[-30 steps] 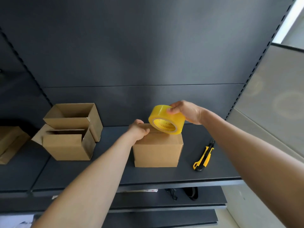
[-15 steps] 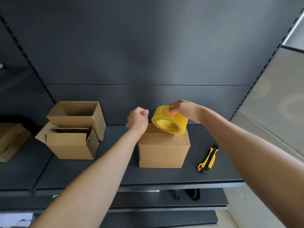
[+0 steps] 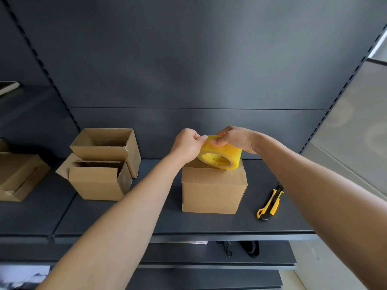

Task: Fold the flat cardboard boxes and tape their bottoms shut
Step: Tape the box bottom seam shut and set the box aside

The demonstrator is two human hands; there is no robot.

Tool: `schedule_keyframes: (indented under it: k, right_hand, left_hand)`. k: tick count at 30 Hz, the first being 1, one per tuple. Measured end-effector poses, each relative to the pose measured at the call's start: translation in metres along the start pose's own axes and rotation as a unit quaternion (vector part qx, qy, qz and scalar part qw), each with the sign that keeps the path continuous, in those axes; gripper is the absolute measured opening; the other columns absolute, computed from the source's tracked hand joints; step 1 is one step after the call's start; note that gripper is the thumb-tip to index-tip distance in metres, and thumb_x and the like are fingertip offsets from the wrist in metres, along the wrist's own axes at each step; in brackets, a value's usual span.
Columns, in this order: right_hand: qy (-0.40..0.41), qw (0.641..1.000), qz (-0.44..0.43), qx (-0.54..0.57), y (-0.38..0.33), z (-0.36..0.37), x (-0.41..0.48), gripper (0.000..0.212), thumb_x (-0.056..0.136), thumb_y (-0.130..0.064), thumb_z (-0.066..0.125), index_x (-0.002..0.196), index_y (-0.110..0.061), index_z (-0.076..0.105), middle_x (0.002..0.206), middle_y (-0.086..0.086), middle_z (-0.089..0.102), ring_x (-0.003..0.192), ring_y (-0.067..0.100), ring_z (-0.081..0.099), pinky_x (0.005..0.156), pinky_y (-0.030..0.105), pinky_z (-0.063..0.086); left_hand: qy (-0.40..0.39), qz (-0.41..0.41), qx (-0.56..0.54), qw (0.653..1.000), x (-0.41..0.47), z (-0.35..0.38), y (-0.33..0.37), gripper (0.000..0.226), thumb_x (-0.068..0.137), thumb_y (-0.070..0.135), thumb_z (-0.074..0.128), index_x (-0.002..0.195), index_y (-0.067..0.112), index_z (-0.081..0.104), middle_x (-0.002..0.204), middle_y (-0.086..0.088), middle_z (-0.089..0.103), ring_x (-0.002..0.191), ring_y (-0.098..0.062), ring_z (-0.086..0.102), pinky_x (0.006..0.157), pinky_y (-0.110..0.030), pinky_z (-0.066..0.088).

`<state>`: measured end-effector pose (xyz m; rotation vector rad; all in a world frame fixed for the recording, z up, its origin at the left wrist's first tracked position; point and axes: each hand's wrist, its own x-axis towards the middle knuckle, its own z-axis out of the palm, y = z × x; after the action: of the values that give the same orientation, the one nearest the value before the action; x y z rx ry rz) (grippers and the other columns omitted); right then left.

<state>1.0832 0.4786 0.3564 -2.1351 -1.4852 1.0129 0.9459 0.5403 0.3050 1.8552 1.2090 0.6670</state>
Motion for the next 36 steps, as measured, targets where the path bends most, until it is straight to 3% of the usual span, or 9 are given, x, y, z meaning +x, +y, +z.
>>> schedule_keyframes:
  k: [4, 7, 14, 20, 23, 27, 30, 34, 36]
  right_hand:
    - [-0.002, 1.000, 0.003, -0.008, -0.001, 0.001, -0.002, 0.050, 0.093, -0.032, 0.060, 0.134, -0.007, 0.049, 0.131, 0.013, 0.054, 0.120, 0.031, 0.051, 0.099, 0.038, 0.040]
    - [-0.001, 1.000, -0.001, -0.026, -0.002, 0.002, -0.002, 0.050, 0.093, -0.035, 0.060, 0.134, -0.008, 0.049, 0.131, 0.013, 0.054, 0.119, 0.031, 0.051, 0.101, 0.039, 0.041]
    - [0.010, 0.999, 0.002, -0.043, -0.003, 0.003, 0.000, 0.055, 0.090, -0.042, 0.061, 0.134, -0.010, 0.050, 0.132, 0.011, 0.053, 0.121, 0.029, 0.050, 0.101, 0.038, 0.039]
    - [-0.005, 0.996, -0.022, -0.084, -0.010, 0.006, 0.001, 0.052, 0.090, -0.050, 0.058, 0.124, -0.012, 0.058, 0.121, 0.008, 0.060, 0.106, 0.026, 0.055, 0.093, 0.037, 0.043]
    - [-0.013, 0.995, -0.028, -0.090, -0.013, 0.009, 0.000, 0.055, 0.090, -0.049, 0.059, 0.131, -0.013, 0.053, 0.124, 0.006, 0.057, 0.103, 0.022, 0.050, 0.094, 0.035, 0.041]
    - [-0.028, 0.993, -0.037, -0.104, -0.011, 0.011, 0.001, 0.056, 0.089, -0.050, 0.059, 0.132, -0.015, 0.053, 0.126, 0.004, 0.057, 0.106, 0.021, 0.051, 0.094, 0.035, 0.041]
    - [-0.032, 0.994, -0.040, -0.095, -0.009, 0.010, -0.001, 0.051, 0.089, -0.050, 0.059, 0.127, -0.017, 0.058, 0.120, 0.004, 0.060, 0.105, 0.022, 0.053, 0.094, 0.036, 0.043]
    - [-0.023, 0.996, -0.043, -0.078, -0.005, 0.009, -0.001, 0.042, 0.089, -0.047, 0.060, 0.116, -0.015, 0.062, 0.111, 0.005, 0.061, 0.105, 0.026, 0.056, 0.095, 0.039, 0.045]
    - [-0.019, 0.997, -0.042, -0.063, -0.002, 0.009, 0.001, 0.044, 0.089, -0.045, 0.061, 0.120, -0.015, 0.061, 0.112, 0.004, 0.060, 0.106, 0.027, 0.056, 0.097, 0.040, 0.046]
  left_hand:
    - [-0.033, 0.000, 0.064, 0.997, -0.001, -0.001, 0.003, 0.038, 0.100, 0.028, 0.045, 0.065, 0.014, 0.039, 0.072, 0.001, 0.042, 0.068, -0.018, 0.039, 0.059, -0.028, 0.032]
    - [-0.048, -0.004, 0.054, 0.997, -0.001, -0.003, 0.000, 0.033, 0.101, 0.027, 0.043, 0.072, 0.011, 0.046, 0.076, 0.000, 0.044, 0.072, -0.017, 0.041, 0.064, -0.028, 0.032]
    - [-0.064, -0.006, -0.094, 0.994, -0.007, -0.007, 0.007, 0.036, 0.098, 0.014, 0.043, 0.062, 0.012, 0.039, 0.063, -0.006, 0.036, 0.060, -0.019, 0.032, 0.062, -0.031, 0.028]
    - [-0.076, -0.051, -0.197, 0.976, -0.012, -0.017, 0.002, 0.031, 0.100, 0.014, 0.044, 0.069, 0.008, 0.049, 0.071, -0.005, 0.049, 0.064, -0.014, 0.047, 0.061, -0.022, 0.043]
    - [-0.075, -0.058, -0.208, 0.974, -0.013, -0.024, 0.000, 0.022, 0.096, 0.019, 0.052, 0.076, 0.009, 0.053, 0.075, -0.005, 0.055, 0.067, -0.016, 0.054, 0.062, -0.022, 0.049]
    - [-0.069, -0.071, -0.225, 0.969, -0.015, -0.022, -0.008, 0.026, 0.087, 0.020, 0.068, 0.101, 0.004, 0.054, 0.079, -0.005, 0.057, 0.068, -0.014, 0.054, 0.068, -0.026, 0.051]
    - [-0.079, -0.084, -0.292, 0.949, -0.018, -0.018, -0.016, 0.020, 0.088, 0.009, 0.065, 0.106, 0.001, 0.059, 0.079, -0.004, 0.057, 0.068, -0.012, 0.052, 0.063, -0.022, 0.048]
    - [-0.051, -0.144, -0.458, 0.875, -0.024, -0.010, -0.035, 0.009, 0.096, 0.012, 0.054, 0.100, 0.005, 0.058, 0.082, -0.007, 0.062, 0.075, -0.015, 0.060, 0.070, -0.025, 0.052]
    - [-0.026, -0.178, -0.428, 0.886, -0.023, -0.001, -0.045, 0.015, 0.099, 0.005, 0.047, 0.108, -0.002, 0.055, 0.089, -0.013, 0.062, 0.085, -0.023, 0.064, 0.078, -0.032, 0.053]
